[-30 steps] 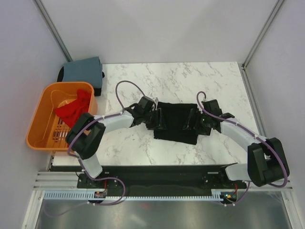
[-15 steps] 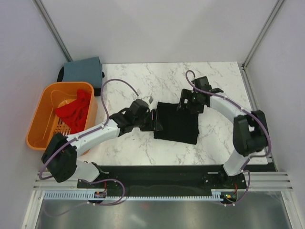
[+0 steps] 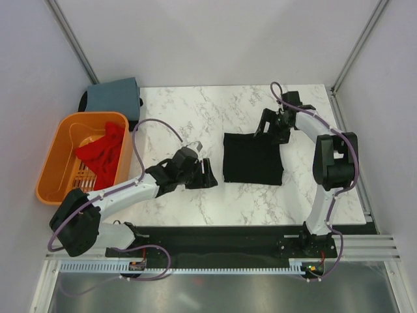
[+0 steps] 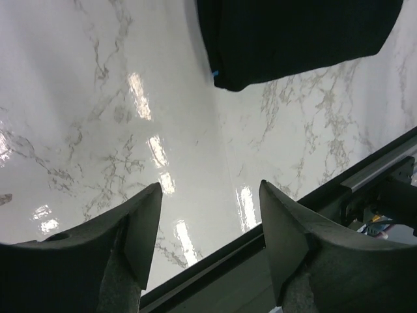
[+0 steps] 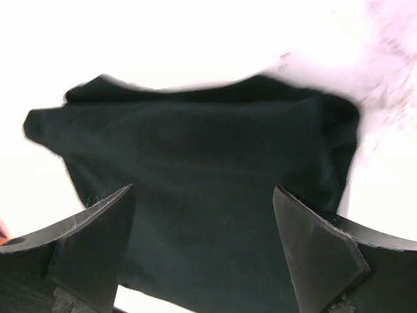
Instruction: Fold and stack the t-shirts
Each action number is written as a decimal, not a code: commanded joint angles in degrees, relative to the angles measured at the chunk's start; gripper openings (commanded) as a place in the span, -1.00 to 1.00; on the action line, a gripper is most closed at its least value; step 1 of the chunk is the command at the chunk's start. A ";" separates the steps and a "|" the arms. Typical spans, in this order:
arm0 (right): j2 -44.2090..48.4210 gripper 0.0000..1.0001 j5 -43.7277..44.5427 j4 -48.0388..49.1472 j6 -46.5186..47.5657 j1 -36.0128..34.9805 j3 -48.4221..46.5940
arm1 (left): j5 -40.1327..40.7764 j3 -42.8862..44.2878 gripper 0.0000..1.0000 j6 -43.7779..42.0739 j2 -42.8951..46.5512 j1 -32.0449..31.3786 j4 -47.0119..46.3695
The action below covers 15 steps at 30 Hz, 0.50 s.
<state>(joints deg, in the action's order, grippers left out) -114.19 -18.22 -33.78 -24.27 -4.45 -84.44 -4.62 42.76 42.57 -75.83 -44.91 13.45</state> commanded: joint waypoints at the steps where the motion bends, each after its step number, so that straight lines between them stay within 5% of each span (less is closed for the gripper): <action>1: 8.78 0.87 3.77 -5.14 2.21 -3.63 -4.24 | 4.45 -0.31 0.39 -0.20 3.23 0.52 -6.41; 9: 18.83 0.93 7.06 0.71 -7.35 -20.24 6.82 | 9.54 -1.80 0.40 2.87 5.25 1.31 -8.18; 15: 13.30 0.92 6.17 10.04 -10.44 -23.85 15.53 | 12.09 -8.30 0.39 4.54 11.58 1.40 -8.53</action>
<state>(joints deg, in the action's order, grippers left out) -96.51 -13.19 -27.27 -31.62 -28.82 -72.99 3.86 36.77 44.64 -67.48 -43.72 7.07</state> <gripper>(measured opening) 0.960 0.698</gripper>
